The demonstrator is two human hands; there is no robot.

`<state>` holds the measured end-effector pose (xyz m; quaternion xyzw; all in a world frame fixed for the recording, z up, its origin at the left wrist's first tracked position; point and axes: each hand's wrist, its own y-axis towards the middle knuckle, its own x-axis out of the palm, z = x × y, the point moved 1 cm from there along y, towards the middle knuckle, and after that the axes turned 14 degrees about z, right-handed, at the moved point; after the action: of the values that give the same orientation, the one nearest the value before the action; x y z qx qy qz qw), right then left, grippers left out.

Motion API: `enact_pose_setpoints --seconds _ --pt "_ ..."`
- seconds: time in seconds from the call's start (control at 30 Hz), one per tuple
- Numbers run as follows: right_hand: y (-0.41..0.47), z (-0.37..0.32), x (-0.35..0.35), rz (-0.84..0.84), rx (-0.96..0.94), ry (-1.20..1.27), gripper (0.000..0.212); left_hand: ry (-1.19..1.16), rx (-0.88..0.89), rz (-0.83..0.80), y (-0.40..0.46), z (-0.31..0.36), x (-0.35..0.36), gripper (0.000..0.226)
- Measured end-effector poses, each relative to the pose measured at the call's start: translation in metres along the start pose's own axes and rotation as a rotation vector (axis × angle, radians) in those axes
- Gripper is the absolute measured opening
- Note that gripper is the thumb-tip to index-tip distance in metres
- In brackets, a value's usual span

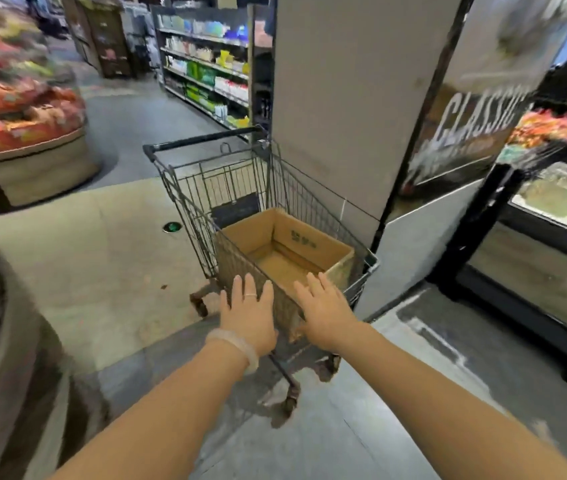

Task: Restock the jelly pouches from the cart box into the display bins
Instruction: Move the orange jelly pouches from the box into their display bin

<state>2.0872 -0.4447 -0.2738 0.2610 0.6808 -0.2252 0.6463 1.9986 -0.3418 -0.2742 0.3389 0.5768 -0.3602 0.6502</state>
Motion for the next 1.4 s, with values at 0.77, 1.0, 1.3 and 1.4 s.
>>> enact_pose_setpoints --seconds 0.77,1.0,1.3,1.4 --pt "0.368 0.158 0.098 -0.276 0.093 0.156 0.063 -0.391 -0.337 -0.225 0.363 0.003 0.121 0.072" --pt "0.429 0.192 0.2 -0.604 0.108 0.197 0.066 -0.584 -0.699 -0.371 0.393 0.014 0.21 0.048" --pt "0.433 0.203 0.341 -0.853 0.359 0.399 0.061 -0.791 -1.385 -0.366 0.401 0.028 0.328 0.071" --pt "0.425 0.199 0.378 -0.96 0.459 0.465 0.062 -0.844 -1.715 -0.205 0.405 0.033 0.356 0.076"
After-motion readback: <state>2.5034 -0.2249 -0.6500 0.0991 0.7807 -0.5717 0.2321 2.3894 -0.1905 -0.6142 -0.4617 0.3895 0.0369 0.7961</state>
